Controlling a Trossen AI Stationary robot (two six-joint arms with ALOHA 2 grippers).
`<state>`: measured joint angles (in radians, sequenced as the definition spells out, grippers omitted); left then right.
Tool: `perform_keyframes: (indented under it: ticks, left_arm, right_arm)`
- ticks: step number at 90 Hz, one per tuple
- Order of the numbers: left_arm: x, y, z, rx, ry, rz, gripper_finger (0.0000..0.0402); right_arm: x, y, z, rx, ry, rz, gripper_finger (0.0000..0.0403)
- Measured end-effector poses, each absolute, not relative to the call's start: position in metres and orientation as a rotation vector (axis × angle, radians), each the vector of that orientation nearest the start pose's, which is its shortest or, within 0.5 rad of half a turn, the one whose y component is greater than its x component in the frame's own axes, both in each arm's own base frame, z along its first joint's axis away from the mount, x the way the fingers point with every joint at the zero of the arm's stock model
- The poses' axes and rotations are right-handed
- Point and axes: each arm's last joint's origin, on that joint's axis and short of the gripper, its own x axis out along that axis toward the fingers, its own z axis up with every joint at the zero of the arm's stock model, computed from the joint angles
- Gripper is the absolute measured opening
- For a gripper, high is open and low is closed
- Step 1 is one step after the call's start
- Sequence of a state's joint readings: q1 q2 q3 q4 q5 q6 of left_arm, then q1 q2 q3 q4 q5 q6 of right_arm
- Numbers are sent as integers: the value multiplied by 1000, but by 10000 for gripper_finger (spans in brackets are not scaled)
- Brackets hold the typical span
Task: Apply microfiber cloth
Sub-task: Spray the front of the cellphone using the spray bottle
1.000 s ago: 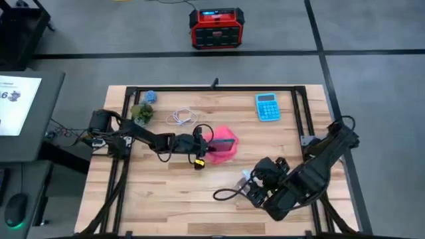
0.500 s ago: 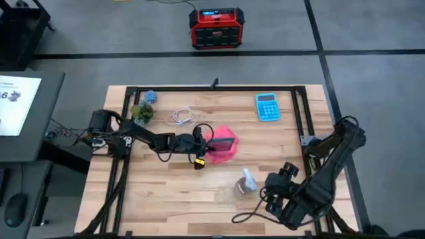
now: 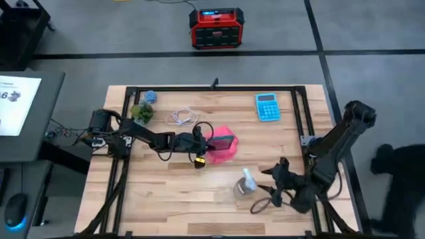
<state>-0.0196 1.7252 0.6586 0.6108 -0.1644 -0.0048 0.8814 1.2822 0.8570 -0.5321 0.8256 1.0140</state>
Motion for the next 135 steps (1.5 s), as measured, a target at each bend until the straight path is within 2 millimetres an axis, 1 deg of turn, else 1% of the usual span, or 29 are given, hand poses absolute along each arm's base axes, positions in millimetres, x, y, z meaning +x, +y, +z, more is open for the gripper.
perform_keyframes:
  ticks: [17,31,44,68,79,109,118,135]
  left_arm:
    - [318,-1,136,31,456,146,13]
    - [317,1,134,6,481,159,13]
    - [317,3,134,0,482,166,13]
    - [317,6,134,3,484,174,13]
    - [317,9,134,0,484,183,13]
    - [316,10,133,6,488,184,13]
    - [316,10,133,8,489,183,13]
    - [316,10,133,15,495,182,13]
  right_arm:
    - [187,163,244,88,586,-168,270]
    - [200,156,248,-7,580,-110,270]
    - [207,152,249,44,654,3,270]
    - [221,149,272,187,695,180,270]
    - [225,146,279,215,667,179,270]
    - [236,129,277,239,678,102,270]
    - [237,126,277,251,677,93,270]
    - [238,124,277,195,668,81,271]
